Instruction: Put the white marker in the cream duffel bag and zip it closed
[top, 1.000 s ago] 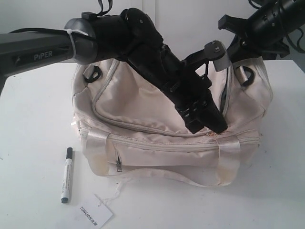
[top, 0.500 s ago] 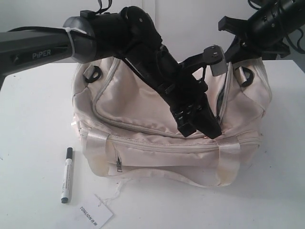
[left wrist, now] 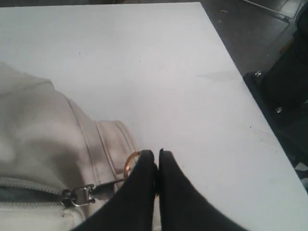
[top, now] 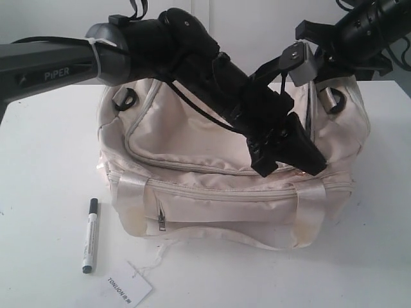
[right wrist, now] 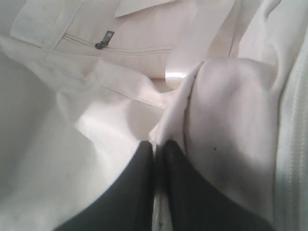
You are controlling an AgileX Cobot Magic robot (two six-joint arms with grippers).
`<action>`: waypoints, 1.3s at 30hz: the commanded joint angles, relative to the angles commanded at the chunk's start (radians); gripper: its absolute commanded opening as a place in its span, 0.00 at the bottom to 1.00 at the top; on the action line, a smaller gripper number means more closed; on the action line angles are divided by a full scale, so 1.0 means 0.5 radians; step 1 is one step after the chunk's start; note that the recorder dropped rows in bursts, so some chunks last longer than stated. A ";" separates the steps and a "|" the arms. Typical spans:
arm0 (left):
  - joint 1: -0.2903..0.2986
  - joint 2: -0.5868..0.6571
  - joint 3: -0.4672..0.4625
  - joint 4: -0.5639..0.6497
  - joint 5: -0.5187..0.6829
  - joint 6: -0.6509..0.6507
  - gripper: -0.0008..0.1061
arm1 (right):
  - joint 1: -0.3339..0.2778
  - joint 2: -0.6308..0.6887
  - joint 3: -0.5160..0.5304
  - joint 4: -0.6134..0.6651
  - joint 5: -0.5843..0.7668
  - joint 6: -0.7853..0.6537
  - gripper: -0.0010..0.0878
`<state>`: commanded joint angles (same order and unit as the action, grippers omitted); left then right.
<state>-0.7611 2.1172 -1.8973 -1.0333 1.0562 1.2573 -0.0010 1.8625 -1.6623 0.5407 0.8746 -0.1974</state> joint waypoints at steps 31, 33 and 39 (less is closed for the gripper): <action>0.000 0.000 0.000 0.005 -0.205 0.005 0.01 | 0.009 -0.272 0.227 -0.110 0.662 0.261 0.45; 0.000 0.000 0.000 0.005 -0.200 0.005 0.01 | 0.009 -0.280 0.251 -0.074 0.653 0.246 0.45; 0.000 0.000 0.000 0.005 -0.196 0.005 0.01 | 0.061 -0.284 0.257 -0.078 0.629 0.246 0.45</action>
<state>-0.7611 2.1172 -1.8973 -1.0309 0.9581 1.2598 0.0294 1.7203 -1.5337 0.5018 1.1893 -0.0742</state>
